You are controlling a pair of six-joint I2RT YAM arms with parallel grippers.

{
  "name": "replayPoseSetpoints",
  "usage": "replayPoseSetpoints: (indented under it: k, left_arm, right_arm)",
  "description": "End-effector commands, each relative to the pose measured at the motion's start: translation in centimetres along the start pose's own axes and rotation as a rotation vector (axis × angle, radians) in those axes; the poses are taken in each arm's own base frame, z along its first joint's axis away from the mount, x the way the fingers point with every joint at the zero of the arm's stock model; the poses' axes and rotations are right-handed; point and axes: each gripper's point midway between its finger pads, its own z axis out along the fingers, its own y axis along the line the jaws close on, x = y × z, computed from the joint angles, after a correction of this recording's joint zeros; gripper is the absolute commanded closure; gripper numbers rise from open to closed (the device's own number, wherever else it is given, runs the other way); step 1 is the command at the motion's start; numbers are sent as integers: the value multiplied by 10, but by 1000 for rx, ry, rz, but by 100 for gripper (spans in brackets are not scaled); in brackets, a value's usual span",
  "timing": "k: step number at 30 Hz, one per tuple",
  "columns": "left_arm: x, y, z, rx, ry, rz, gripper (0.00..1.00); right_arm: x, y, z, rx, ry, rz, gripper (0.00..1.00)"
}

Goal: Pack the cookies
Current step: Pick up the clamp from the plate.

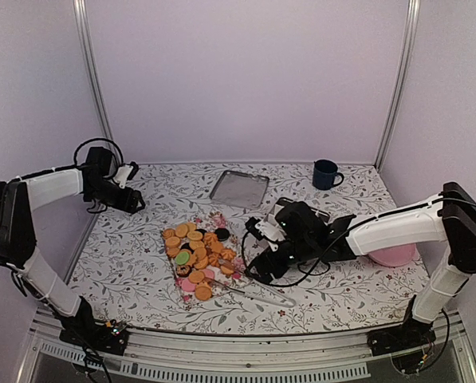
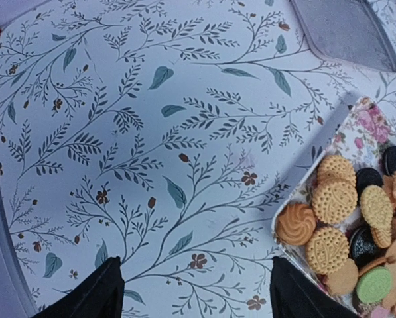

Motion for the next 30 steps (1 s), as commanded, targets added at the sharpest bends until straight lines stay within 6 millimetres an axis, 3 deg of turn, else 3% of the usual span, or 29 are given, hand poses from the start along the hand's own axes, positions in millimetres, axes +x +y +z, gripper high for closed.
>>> replayPoseSetpoints:
  k: [1, 4, 7, 13, 15, 18, 23, 30]
  left_arm:
    - [-7, -15, -23, 61, -73, 5, 23]
    - [-24, -18, -48, 38, -207, 39, 20]
    - [-30, -21, -64, 19, -287, 81, 15]
    - [-29, -30, -55, 77, -225, 68, 20]
    - [-29, -42, -54, 133, -226, 85, 18]
    - [-30, -70, -58, 204, -232, 152, 1]
    - [-23, -120, -65, 289, -252, 313, 1]
    - [11, -182, -73, 571, -201, 435, 1]
  right_arm:
    - [23, 13, 7, -60, 46, 5, 20]
    - [40, 13, 10, -56, 83, 5, 24]
    - [49, 14, 14, -55, 102, 3, 29]
    - [58, 18, 22, -47, 127, -17, 40]
    - [60, 17, 23, -31, 134, -28, 45]
    - [60, 14, 23, -2, 134, -43, 58]
    - [53, 11, 22, 36, 117, -55, 77]
    - [39, 10, 20, 99, 107, -106, 99]
